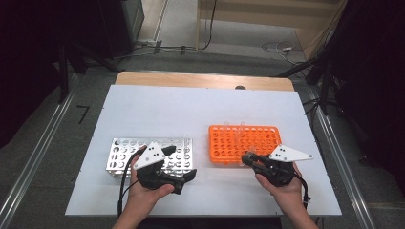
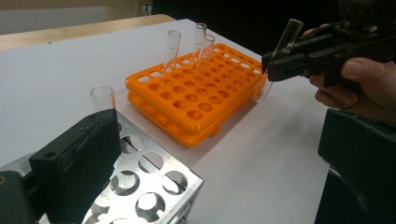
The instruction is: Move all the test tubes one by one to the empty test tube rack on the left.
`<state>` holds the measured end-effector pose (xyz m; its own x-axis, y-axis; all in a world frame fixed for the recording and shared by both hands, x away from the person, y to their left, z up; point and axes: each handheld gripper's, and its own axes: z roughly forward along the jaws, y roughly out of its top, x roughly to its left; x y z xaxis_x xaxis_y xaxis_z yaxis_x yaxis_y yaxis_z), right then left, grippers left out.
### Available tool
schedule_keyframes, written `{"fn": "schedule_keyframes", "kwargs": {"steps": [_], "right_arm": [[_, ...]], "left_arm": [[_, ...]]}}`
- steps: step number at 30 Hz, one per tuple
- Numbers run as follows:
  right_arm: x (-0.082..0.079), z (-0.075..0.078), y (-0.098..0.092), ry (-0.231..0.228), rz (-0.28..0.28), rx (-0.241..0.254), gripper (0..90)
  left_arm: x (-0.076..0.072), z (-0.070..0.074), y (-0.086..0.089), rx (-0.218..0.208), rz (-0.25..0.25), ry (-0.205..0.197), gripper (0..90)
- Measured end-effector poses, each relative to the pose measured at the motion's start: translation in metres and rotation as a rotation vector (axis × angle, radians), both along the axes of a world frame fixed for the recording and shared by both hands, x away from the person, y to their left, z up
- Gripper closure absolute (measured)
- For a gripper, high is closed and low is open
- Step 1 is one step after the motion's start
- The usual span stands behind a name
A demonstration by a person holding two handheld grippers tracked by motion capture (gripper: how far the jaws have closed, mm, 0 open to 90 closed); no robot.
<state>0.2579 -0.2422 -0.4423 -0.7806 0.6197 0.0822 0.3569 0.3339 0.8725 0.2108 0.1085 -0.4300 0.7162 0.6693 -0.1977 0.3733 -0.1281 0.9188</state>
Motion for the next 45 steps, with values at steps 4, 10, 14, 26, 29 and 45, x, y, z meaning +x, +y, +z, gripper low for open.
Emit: {"fn": "schedule_keyframes", "kwargs": {"steps": [4,10,14,26,29,45], "right_arm": [[-0.003,-0.001,0.007,0.010,0.033,-0.004,74.0],[-0.007,-0.003,0.016,0.021,0.075,-0.012,74.1],[-0.010,-0.004,0.022,0.028,0.099,-0.015,74.1],[-0.018,-0.009,0.044,0.036,0.171,-0.048,74.0],[-0.020,-0.010,0.047,0.033,0.185,-0.057,74.1],[-0.025,-0.012,0.060,0.045,0.228,-0.074,74.1]], "left_arm": [[-0.001,0.001,-0.005,-0.002,-0.011,-0.001,0.0],[-0.001,0.002,-0.012,0.000,-0.036,-0.003,1.1],[-0.001,0.002,-0.016,-0.002,-0.051,-0.003,2.3],[-0.003,0.003,-0.034,0.000,-0.093,-0.007,13.6],[-0.004,0.003,-0.040,0.013,-0.095,-0.005,20.0],[-0.005,0.002,-0.066,0.021,-0.188,-0.019,54.6]]}}
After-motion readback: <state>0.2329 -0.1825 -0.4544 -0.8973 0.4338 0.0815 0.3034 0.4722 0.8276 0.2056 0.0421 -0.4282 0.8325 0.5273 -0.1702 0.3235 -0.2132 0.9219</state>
